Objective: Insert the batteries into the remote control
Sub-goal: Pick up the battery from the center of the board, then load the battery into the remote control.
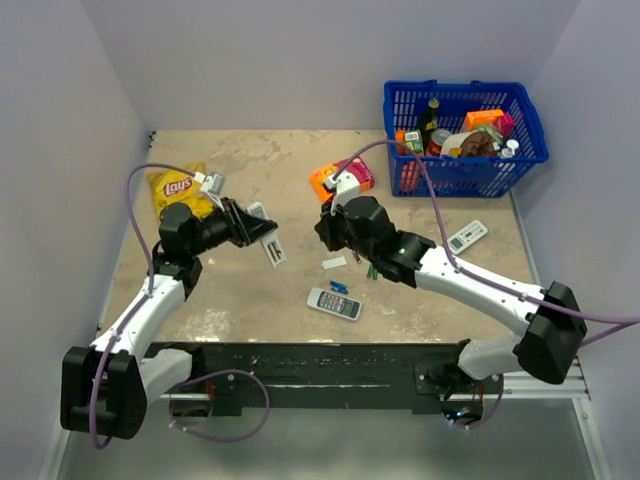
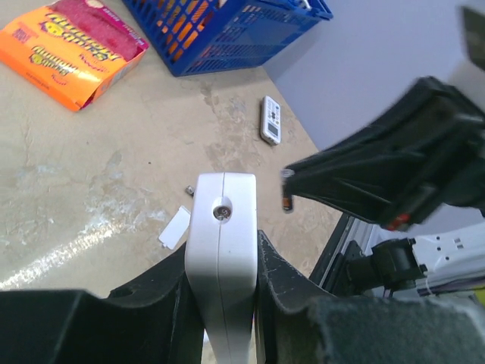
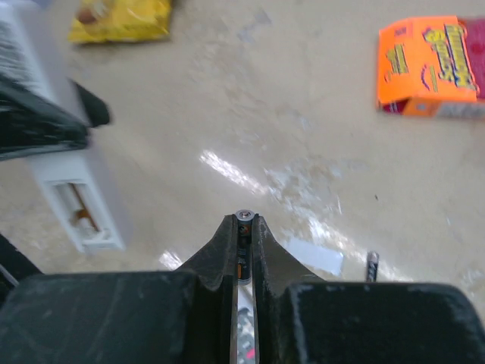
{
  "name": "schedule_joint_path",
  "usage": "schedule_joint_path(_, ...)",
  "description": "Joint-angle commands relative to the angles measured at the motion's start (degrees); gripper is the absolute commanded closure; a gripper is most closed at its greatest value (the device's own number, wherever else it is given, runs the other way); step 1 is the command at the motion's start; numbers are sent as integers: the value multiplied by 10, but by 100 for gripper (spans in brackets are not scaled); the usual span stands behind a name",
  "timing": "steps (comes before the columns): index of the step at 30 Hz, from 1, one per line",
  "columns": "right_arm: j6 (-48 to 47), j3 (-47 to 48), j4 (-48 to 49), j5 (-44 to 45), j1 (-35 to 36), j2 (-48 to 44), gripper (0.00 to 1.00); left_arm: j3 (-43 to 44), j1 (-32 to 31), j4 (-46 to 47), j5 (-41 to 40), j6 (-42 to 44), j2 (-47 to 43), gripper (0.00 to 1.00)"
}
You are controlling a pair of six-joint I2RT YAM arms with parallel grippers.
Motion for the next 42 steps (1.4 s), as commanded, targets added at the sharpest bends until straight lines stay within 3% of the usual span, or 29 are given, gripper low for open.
schedule_joint_path(1, -48, -45, 202, -41, 16, -26, 100, -24, 6, 28, -56, -68, 11, 100)
schedule_joint_path(6, -83, -67, 299, -113, 28, -4, 100, -94, 6, 135, -83, -144, 14, 100)
schedule_joint_path(13, -117, -90, 434, -178, 30, 55, 100, -112, 6, 245, -126, -185, 27, 100)
schedule_joint_path(25, -131, -92, 513, -214, 29, 112, 100, -167, 6, 448, -159, -257, 112, 100)
schedule_joint_path(42, -118, -99, 530, -229, 28, 132, 100, -182, 6, 488, -170, -263, 86, 100)
